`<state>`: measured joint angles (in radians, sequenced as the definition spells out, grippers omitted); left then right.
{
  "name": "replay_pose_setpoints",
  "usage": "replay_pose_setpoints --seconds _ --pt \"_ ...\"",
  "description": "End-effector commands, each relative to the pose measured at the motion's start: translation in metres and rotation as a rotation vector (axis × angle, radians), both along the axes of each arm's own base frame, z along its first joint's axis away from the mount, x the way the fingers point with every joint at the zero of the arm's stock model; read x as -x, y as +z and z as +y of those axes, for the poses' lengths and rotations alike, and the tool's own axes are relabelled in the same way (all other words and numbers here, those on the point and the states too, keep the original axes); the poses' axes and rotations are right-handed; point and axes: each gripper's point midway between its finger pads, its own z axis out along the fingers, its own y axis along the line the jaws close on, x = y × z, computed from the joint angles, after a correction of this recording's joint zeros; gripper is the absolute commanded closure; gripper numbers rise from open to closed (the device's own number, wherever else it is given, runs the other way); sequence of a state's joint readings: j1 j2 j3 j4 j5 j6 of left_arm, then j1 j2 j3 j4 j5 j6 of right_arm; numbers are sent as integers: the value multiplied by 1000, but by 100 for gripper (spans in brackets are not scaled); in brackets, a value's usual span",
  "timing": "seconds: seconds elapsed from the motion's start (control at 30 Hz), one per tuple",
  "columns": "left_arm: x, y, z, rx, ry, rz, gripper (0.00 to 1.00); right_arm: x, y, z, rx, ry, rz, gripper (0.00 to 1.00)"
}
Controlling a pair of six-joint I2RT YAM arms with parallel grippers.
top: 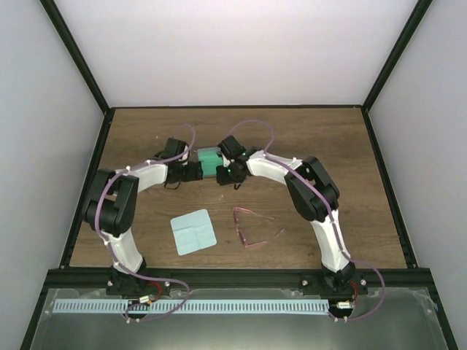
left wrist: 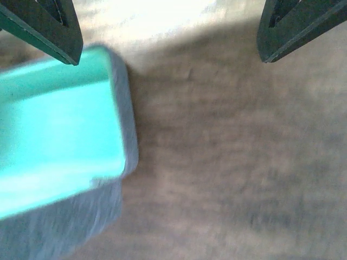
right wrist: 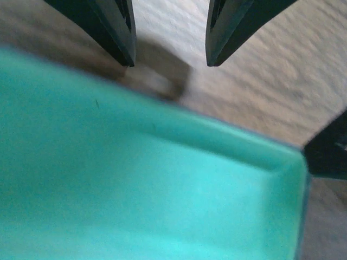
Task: Organize the sunglasses
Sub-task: Adjust the sunglasses case at the center of the board, then move the sunglasses to the center of the board.
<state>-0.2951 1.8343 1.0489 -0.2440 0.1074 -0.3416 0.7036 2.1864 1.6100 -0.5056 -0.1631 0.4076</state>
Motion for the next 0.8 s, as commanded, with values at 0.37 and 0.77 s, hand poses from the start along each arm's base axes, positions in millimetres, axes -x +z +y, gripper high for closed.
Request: replay_pose_setpoints --seconds 0.37,0.77 --pt "67 8 17 1 4 85 9 93 51 -44 75 -1 -71 32" --pt "60 20 17 26 45 53 9 140 35 -62 201 20 9 46"
